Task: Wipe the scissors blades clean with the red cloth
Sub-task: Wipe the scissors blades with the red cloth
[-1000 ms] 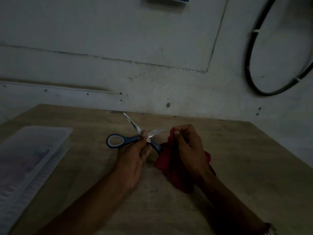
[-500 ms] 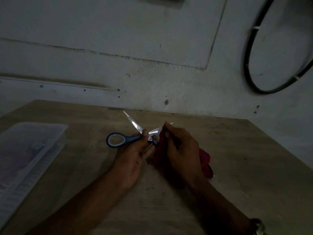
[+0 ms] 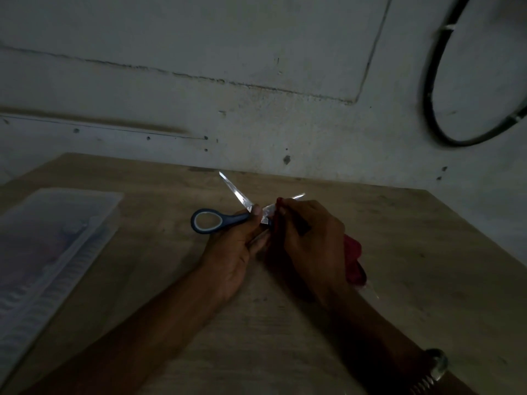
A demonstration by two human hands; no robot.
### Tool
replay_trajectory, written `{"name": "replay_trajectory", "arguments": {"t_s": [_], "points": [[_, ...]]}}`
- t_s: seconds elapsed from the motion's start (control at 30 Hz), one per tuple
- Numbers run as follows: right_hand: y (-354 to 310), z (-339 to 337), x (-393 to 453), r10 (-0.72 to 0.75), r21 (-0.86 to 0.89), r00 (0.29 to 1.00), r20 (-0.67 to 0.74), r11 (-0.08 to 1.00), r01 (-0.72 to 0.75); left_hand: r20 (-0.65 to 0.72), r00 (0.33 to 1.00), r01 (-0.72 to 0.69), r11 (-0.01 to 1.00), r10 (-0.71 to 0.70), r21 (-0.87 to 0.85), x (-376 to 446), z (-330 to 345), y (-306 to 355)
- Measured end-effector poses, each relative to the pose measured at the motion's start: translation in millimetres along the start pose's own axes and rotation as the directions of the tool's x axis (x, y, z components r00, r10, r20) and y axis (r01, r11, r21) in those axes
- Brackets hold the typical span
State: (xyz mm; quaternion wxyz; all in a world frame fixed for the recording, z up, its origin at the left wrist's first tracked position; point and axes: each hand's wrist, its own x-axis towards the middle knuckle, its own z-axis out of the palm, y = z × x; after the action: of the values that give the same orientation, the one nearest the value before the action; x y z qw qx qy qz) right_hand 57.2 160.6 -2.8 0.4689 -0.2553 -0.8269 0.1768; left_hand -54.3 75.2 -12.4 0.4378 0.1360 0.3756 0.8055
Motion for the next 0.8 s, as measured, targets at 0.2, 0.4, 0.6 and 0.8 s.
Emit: {"name": "replay_trajectory", "arguments": {"t_s": [0.2, 0.4, 0.6, 0.8], "points": [[-6, 3, -7, -0.217, -0.102, 0.968, 0.124, 0.968, 0.230, -0.028, 1.000, -0.014, 1.000, 0.014, 0.000, -2, 1, 2], [1, -17, 0, -0.349, -0.252, 0.875, 0.335, 0.862, 0.440, -0.060, 0.998, 0.000, 0.997, 0.005, 0.081, -1, -2, 3], [6, -24, 3, -0.350, -0.282, 0.875, 0.335, 0.848, 0.448, -0.030, 0.999, -0.033, 0.986, 0.038, 0.161, -2, -1, -2], [9, -21, 2, -0.346, -0.217, 0.935, 0.076, 0.910, 0.354, 0.009, 0.998, -0.068, 0.966, 0.067, 0.248, -2, -3, 0]]}}
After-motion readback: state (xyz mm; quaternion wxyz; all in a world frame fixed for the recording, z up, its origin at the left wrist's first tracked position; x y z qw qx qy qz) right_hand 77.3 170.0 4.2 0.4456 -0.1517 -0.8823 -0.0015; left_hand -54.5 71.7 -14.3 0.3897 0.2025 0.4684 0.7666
